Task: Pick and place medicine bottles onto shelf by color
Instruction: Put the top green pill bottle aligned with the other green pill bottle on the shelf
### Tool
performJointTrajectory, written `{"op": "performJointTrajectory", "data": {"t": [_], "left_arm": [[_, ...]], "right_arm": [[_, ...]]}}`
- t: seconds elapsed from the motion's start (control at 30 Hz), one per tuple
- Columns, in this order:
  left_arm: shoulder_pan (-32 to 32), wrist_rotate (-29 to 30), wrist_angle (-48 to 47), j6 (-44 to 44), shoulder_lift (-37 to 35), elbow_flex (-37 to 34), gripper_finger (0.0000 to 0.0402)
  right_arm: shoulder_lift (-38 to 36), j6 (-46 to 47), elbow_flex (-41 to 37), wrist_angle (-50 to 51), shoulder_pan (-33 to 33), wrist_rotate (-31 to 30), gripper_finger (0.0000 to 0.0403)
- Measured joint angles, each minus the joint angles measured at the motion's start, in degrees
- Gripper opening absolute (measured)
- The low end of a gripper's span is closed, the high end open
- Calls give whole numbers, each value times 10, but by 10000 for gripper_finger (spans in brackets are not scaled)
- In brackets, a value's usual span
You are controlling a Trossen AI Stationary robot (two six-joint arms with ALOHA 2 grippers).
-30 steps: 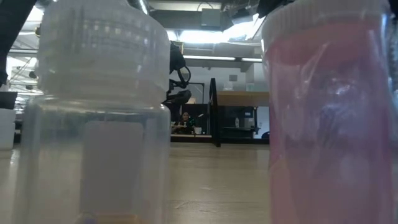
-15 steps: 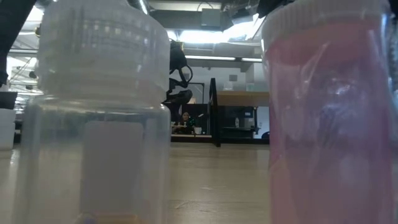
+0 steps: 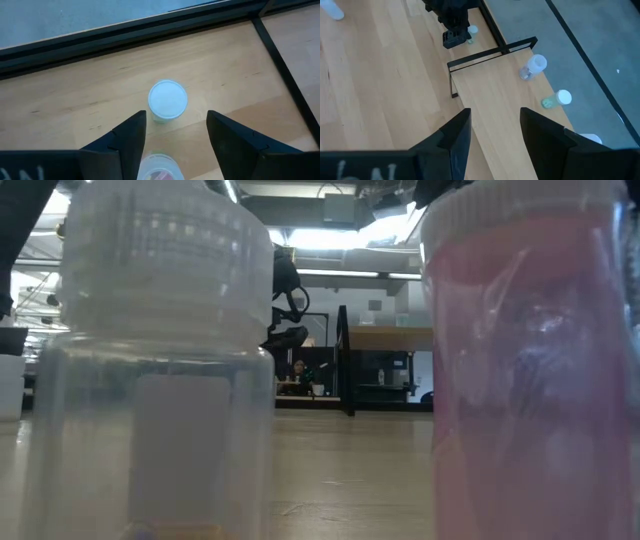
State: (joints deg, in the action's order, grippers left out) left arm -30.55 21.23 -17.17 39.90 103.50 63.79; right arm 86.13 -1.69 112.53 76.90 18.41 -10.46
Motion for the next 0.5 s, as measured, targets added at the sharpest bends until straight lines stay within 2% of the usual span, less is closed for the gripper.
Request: {"op": "performJointTrajectory", "data": {"t": [0.3,0.5], "left_arm": [[0,3,1,0,0,0,198],[0,3,1,0,0,0,170]], "right_arm": [[0,1,0,0,0,0,172],[0,1,0,0,0,0,172]]}}
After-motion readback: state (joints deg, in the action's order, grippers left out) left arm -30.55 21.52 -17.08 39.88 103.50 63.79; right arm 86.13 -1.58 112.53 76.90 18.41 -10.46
